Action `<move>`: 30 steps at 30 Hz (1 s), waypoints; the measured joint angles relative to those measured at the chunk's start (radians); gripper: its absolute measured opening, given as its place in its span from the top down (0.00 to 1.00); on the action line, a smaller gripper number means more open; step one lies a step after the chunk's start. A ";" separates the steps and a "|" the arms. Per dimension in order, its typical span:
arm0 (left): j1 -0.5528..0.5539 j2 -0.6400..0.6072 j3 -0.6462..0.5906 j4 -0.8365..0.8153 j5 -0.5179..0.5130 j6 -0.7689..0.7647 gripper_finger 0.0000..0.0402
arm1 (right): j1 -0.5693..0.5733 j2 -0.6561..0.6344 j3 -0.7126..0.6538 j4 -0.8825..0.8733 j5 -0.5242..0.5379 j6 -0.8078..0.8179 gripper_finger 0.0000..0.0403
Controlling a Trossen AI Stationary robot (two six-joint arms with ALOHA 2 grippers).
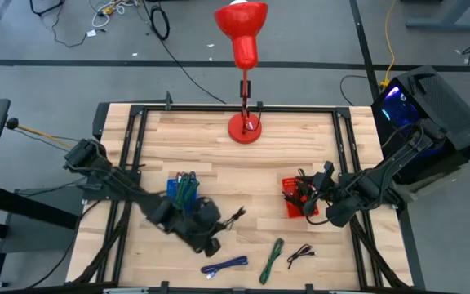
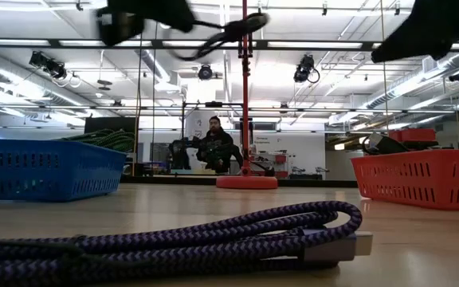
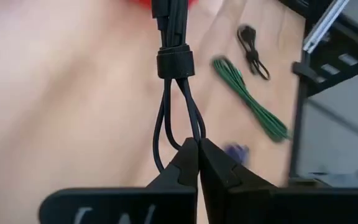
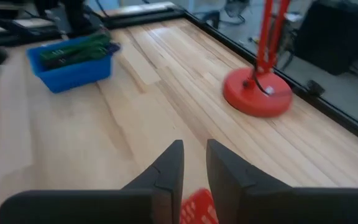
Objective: Pick & Place USB Port
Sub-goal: Put the black charger cable into the red bin
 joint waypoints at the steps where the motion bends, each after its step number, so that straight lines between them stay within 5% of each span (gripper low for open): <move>1: 0.024 0.000 0.013 -0.001 0.003 0.073 1.00 | 0.000 0.000 0.000 0.034 0.000 -0.029 0.82; 11: 0.291 0.000 0.094 0.040 0.114 0.584 1.00 | -0.067 0.001 0.000 0.443 -0.031 -0.473 0.82; 18: 0.379 0.000 0.096 0.115 0.161 0.718 1.00 | -0.183 0.001 0.000 0.624 -0.228 -0.704 0.82; 30: 0.405 0.000 0.096 0.172 0.161 0.810 1.00 | -0.336 0.001 0.000 0.669 -0.421 -0.753 0.80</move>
